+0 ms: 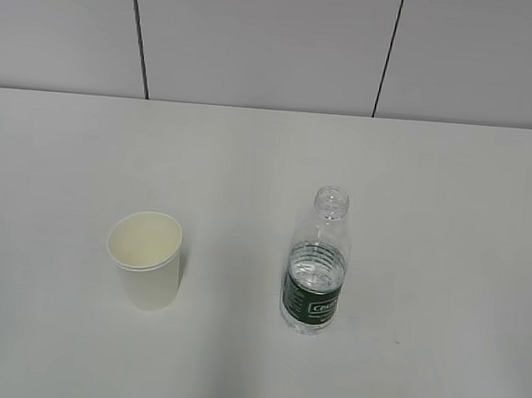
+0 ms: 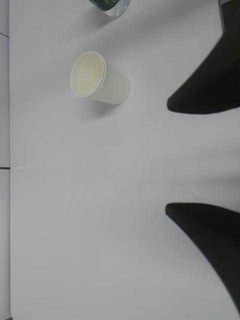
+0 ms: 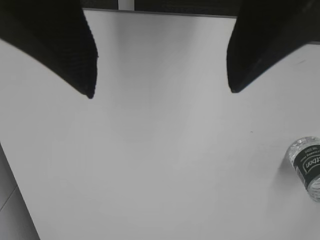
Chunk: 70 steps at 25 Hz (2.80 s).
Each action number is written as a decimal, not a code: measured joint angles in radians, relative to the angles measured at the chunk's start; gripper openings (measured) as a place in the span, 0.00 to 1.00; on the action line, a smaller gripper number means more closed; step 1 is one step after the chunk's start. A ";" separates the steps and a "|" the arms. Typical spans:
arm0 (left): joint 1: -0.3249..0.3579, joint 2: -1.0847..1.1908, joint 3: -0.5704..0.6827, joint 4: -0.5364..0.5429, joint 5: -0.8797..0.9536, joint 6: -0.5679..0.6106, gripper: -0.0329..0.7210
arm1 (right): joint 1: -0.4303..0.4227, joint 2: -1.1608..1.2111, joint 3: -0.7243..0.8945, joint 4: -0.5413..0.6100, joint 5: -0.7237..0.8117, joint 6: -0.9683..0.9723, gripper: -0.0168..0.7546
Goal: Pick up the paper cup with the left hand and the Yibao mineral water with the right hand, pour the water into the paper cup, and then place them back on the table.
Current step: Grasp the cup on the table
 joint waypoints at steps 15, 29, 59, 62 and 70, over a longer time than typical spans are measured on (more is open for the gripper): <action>0.000 0.000 0.000 0.000 0.000 0.000 0.58 | 0.000 0.000 0.000 0.000 0.000 0.000 0.79; 0.000 0.000 0.000 0.000 0.000 0.000 0.58 | 0.000 0.000 0.000 0.000 0.000 0.000 0.79; -0.005 0.022 -0.015 0.000 -0.481 0.000 0.82 | 0.000 0.000 0.000 0.000 0.000 0.000 0.79; -0.028 0.065 0.015 0.000 -0.588 0.000 0.82 | 0.000 0.000 0.000 0.000 0.000 0.000 0.79; -0.074 0.191 0.145 0.054 -0.937 0.000 0.82 | 0.000 0.000 0.000 0.000 0.000 0.000 0.79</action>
